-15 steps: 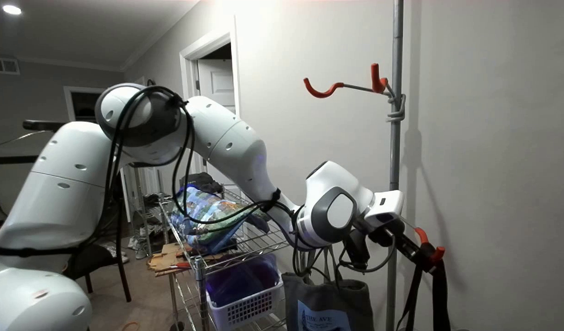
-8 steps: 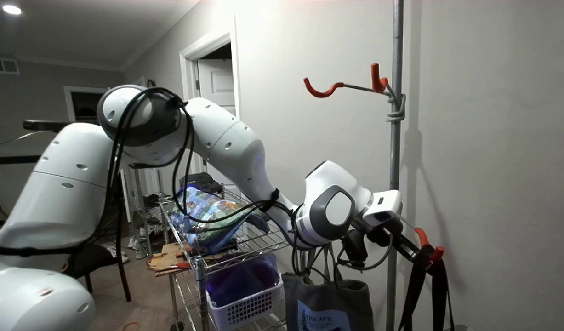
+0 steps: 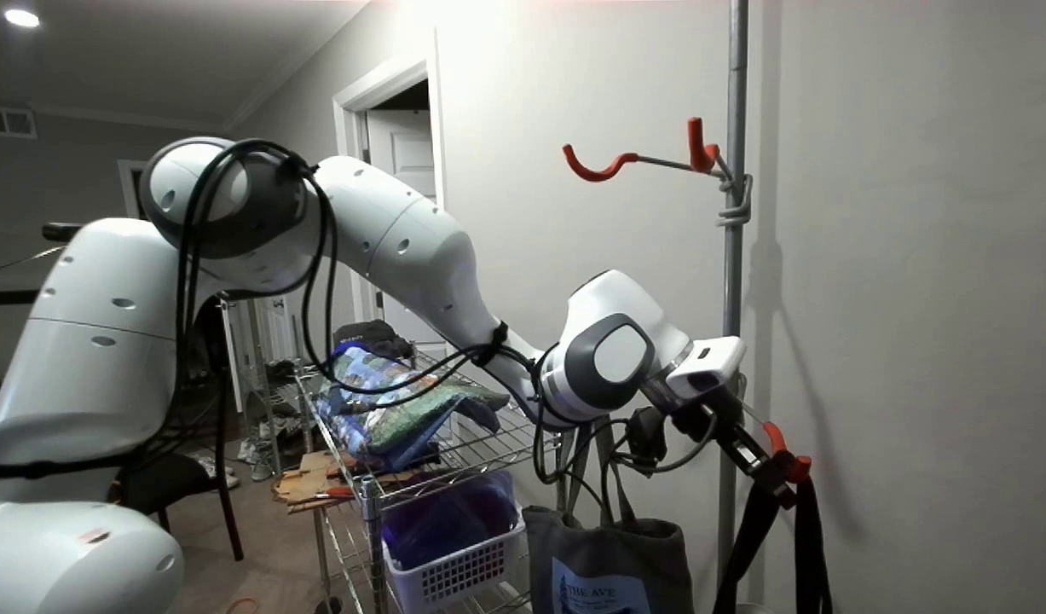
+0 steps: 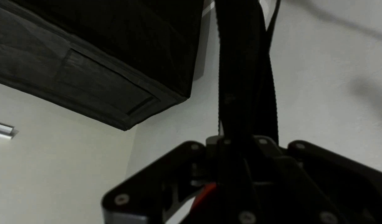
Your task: Take the bags off of the coat rack
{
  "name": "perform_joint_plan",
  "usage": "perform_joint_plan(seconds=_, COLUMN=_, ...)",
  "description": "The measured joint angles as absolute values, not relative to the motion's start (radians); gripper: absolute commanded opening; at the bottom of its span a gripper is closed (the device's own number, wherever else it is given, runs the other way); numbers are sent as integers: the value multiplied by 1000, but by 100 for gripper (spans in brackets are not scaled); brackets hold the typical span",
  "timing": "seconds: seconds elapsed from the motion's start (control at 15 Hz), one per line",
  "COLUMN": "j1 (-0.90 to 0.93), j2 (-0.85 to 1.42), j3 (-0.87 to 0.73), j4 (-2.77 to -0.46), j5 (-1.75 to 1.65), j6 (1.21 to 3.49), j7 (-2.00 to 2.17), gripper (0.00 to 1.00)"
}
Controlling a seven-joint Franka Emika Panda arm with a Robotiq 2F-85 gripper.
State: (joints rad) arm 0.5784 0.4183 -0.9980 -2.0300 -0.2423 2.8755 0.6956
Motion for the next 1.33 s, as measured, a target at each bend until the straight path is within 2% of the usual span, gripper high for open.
perform_joint_plan(seconds=0.67, j1=711, j2=327, j3=-1151, j4=-2030, j5=-283, j6=2790, j7=696, gripper=3)
perform_joint_plan(seconds=1.33, j1=963, j2=308, j3=-1477, j4=-2015, j5=-369, j6=2762, j7=686, gripper=3)
